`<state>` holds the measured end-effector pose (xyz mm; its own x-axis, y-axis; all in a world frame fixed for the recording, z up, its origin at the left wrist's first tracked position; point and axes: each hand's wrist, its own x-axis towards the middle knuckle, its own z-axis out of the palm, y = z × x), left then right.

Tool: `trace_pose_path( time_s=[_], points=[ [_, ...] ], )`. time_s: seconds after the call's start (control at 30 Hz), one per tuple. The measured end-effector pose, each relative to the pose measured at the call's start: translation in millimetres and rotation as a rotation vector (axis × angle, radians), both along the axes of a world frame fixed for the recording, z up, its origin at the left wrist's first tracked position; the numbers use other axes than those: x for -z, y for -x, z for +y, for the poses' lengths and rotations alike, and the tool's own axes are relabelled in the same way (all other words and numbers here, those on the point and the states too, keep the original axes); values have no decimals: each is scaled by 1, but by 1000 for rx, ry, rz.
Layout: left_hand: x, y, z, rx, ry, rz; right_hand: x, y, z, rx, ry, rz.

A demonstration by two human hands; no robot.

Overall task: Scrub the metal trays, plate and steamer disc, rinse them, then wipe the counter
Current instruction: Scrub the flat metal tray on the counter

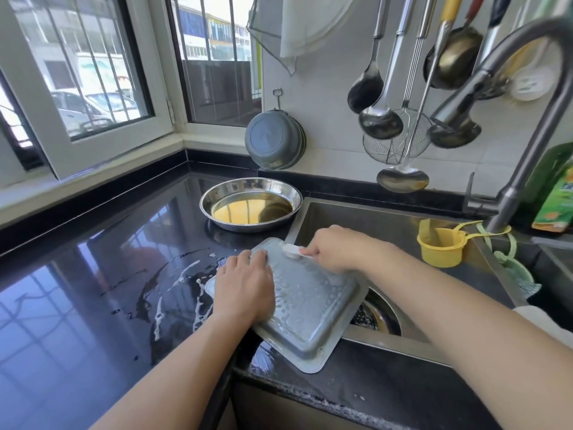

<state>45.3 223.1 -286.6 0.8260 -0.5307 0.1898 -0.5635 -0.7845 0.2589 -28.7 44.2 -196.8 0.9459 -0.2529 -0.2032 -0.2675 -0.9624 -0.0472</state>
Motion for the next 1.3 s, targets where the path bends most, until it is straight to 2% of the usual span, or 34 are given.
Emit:
trace_pose_path(
  time_s=[0.2, 0.27, 0.37, 0.5, 0.73, 0.87, 1.0, 1.13, 1.3],
  points=[
    [1, -13, -4, 89, -14, 26, -14, 78, -35, -62, -72, 135],
    [-2, -18, -7, 144, -42, 44, -10, 98, -49, -19, -167, 75],
    [-8, -29, -7, 248, -81, 78, 5, 113, -63, 44, -241, -124],
    [-19, -43, -5, 365, -145, 160, 36, 128, -68, 65, -308, -146],
    [-21, -38, -22, 251, -193, 145, 48, 159, -66, 108, -417, -120],
    [-15, -13, -28, 144, -154, 76, 40, 137, -52, 111, -352, -112],
    [-12, -8, -25, 142, -145, 59, 39, 80, -45, 95, -240, -106],
    [-11, -9, -23, 142, -117, 39, 32, 23, -49, 105, -227, -157],
    [-6, -13, -25, 138, -88, 17, 28, 0, -56, 60, -183, -111]
  ],
)
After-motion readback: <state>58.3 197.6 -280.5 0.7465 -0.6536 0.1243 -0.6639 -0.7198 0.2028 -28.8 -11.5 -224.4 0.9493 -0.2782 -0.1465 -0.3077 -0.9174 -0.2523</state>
